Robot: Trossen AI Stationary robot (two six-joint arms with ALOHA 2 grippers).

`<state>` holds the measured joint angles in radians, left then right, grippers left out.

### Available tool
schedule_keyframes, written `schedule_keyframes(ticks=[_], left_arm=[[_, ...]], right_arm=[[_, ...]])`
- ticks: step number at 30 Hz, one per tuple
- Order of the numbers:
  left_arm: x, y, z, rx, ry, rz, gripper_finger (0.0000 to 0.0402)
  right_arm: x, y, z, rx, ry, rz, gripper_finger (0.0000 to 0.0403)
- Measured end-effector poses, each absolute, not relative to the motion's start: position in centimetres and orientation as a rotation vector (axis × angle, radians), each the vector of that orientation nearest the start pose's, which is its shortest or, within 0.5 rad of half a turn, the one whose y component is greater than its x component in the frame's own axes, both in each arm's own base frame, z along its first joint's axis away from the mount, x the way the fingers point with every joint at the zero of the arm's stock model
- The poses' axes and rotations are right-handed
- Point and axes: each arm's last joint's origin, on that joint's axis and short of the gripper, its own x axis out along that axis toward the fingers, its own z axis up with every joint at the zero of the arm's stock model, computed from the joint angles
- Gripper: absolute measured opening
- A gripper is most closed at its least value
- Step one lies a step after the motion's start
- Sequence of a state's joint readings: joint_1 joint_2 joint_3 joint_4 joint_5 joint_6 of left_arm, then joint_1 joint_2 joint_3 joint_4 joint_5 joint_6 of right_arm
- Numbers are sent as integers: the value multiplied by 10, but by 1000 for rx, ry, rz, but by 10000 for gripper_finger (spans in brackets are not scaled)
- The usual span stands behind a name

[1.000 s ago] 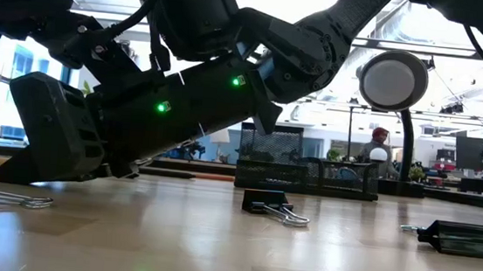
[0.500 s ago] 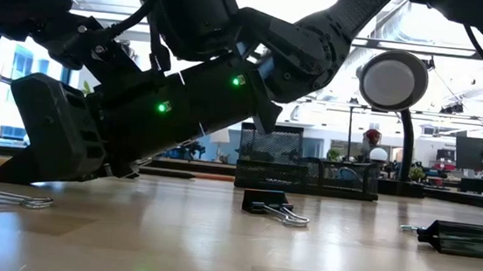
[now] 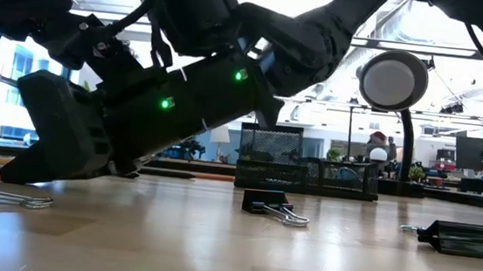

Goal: Pick and place office supplies into organizer
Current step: Put the orange pencil into the desk organizer

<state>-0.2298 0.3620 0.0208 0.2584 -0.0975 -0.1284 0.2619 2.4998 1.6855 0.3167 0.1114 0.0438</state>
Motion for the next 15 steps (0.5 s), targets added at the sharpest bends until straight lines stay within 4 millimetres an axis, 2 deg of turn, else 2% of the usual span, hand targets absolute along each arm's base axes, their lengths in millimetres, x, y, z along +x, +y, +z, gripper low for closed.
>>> schedule_keyframes(ticks=[9,15], left_arm=[[118,-25,164,-115,90,-127,129],[118,-25,164,-115,90,-128,129]], right_arm=[[502,136,97,-76,602,113,17],[501,141,103,-76,580,115,14]])
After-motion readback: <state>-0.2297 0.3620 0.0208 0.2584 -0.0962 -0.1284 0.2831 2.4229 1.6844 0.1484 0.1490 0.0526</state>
